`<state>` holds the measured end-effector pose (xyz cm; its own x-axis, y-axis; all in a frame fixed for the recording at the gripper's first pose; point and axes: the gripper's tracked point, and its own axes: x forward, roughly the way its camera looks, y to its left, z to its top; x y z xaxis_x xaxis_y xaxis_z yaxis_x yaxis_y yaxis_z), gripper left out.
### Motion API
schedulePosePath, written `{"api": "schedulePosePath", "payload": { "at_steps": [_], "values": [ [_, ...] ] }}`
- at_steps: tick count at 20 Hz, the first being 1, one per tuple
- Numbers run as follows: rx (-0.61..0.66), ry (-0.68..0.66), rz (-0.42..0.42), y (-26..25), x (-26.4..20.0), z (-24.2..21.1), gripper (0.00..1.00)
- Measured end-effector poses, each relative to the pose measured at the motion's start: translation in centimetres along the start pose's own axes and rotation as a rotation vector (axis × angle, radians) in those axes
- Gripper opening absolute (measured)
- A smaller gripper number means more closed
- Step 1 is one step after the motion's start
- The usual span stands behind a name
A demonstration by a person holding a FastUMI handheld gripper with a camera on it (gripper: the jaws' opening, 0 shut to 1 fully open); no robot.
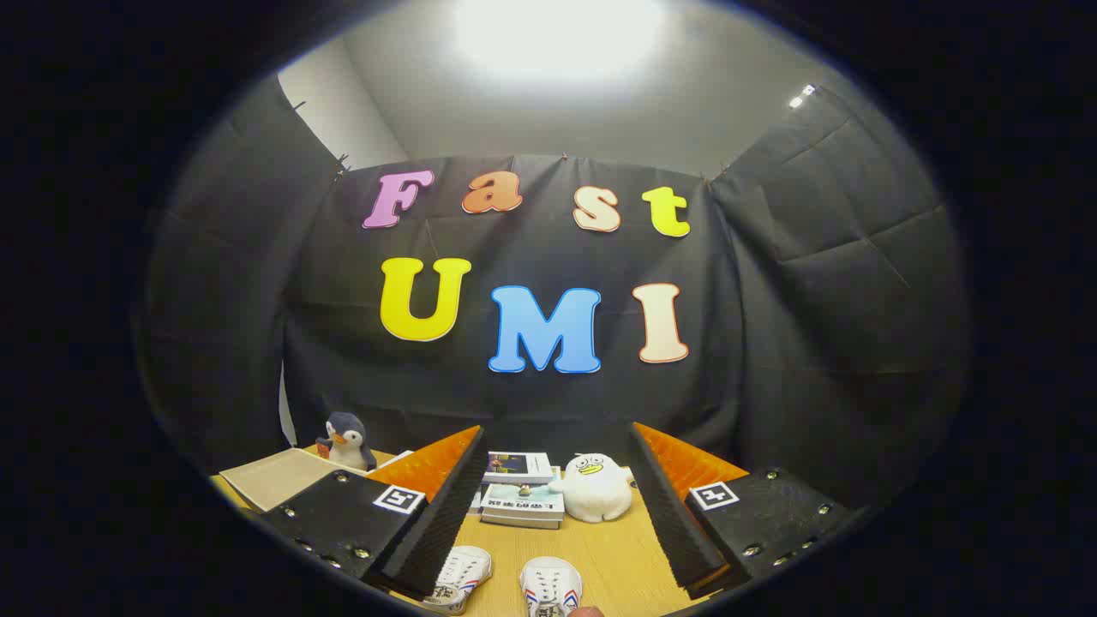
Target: Open the storage box then place both shoes into the box .Put the left shoe in first, then the right shoe, with the right side of both shoes facing outward in a uniform manner.
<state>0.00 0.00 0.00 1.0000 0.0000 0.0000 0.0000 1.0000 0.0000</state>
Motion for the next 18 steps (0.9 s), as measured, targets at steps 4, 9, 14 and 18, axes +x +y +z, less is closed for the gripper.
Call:
{"api": "schedulePosePath", "payload": {
  "at_steps": [4, 9, 14, 18],
  "values": [
    [0.014, 0.003, 0.001, -0.2, -0.5, 0.0, 0.97],
    [0.002, 0.010, 0.029, 0.7, -0.6, 0.2, 0.97],
    [0.020, -0.008, 0.053, 2.0, -0.5, 0.3, 0.97],
    [0.047, -0.001, 0.065, 2.6, -0.3, 0.0, 0.97]
  ]
}}
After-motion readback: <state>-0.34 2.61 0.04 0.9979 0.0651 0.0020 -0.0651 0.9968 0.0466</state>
